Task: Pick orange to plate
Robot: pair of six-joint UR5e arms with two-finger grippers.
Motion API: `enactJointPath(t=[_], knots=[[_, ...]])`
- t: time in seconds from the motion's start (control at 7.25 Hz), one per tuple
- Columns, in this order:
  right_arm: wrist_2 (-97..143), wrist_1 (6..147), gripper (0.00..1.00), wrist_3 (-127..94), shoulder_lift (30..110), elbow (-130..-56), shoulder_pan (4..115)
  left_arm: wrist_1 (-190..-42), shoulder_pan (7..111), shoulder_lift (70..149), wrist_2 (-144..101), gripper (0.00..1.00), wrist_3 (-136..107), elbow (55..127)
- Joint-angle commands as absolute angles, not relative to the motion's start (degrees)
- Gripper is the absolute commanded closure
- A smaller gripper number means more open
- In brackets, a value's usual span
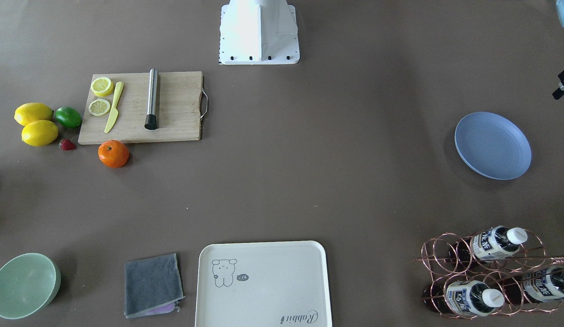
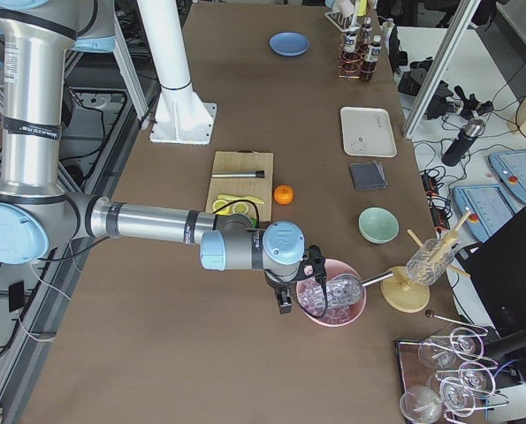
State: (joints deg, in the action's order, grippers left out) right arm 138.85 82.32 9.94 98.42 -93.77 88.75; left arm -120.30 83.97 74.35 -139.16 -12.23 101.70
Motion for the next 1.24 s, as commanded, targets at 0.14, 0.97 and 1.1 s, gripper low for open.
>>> enactJointPath(t=[0.14, 0.97, 1.1], knots=[[138.4, 81.3, 0.00, 9.8, 99.2, -94.2, 89.6, -115.0, 84.0, 75.9, -142.5, 0.04, -12.2, 100.3], [136.5, 86.7, 0.00, 9.0, 92.6, -94.0, 89.2, -112.2, 84.3, 75.5, -144.2, 0.03, -12.6, 99.6], [136.4, 87.0, 0.00, 9.0, 92.2, -93.7, 89.0, -112.3, 84.3, 75.6, -144.4, 0.03, -12.5, 99.0]])
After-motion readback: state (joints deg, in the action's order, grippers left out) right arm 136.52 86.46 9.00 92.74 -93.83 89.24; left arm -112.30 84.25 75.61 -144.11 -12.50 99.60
